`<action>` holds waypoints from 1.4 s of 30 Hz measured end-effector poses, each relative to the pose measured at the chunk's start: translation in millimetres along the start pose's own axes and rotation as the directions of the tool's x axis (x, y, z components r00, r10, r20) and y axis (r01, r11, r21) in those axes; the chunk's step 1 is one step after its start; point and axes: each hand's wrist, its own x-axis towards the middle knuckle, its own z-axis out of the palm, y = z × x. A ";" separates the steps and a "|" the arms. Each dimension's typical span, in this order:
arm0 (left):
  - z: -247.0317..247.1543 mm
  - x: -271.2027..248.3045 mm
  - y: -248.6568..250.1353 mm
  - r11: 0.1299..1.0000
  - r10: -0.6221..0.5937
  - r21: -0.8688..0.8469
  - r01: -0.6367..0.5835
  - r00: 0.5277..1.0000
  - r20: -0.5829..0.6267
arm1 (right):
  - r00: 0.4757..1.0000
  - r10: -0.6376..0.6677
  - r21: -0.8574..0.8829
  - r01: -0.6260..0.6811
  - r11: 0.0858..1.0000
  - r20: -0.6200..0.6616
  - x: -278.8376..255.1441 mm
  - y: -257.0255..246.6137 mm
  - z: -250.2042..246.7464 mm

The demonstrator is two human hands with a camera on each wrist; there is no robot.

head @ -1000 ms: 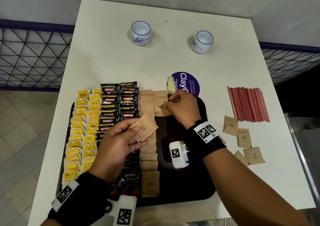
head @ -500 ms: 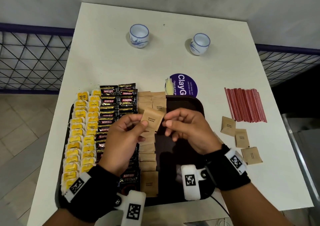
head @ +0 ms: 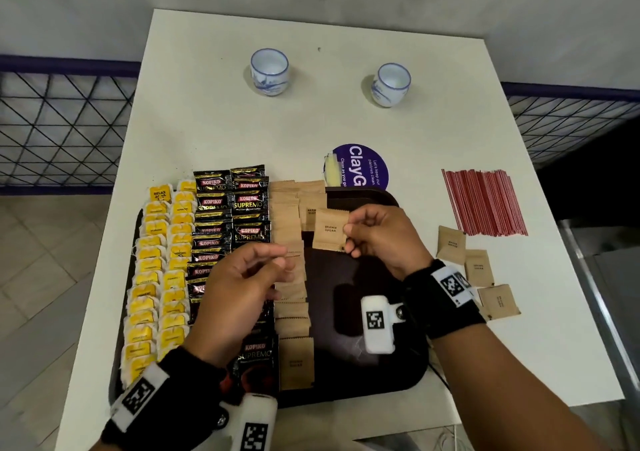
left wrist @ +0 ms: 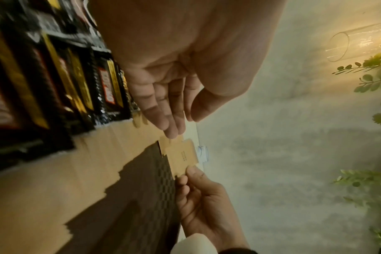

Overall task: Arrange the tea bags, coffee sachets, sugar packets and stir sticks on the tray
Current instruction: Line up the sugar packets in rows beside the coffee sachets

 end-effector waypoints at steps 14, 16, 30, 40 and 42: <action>-22.1 -21.5 -11.5 0.981 0.044 0.178 -0.073 0.986 0.160 | 0.997 0.072 -0.158 -0.077 0.984 -0.039 29.4 -4.3 25.2; -21.4 -20.7 -12.3 0.981 0.044 0.180 -0.074 0.985 0.167 | 0.997 0.058 -0.152 -0.065 0.986 -0.052 29.0 -2.1 25.5; 2.2 -19.2 4.9 0.943 0.048 0.302 -0.140 0.955 0.293 | 0.923 -0.051 -0.173 -0.017 0.985 -0.381 -56.5 12.0 -88.6; 92.6 -14.4 18.8 0.685 0.148 0.466 -0.560 0.733 0.664 | 0.948 0.022 -0.588 -0.215 0.780 -0.318 -131.7 77.6 -154.6; 114.6 -15.3 17.8 0.559 0.134 0.472 -0.682 0.636 0.760 | 0.958 -0.001 -0.637 -0.189 0.748 -0.285 -140.2 85.7 -148.6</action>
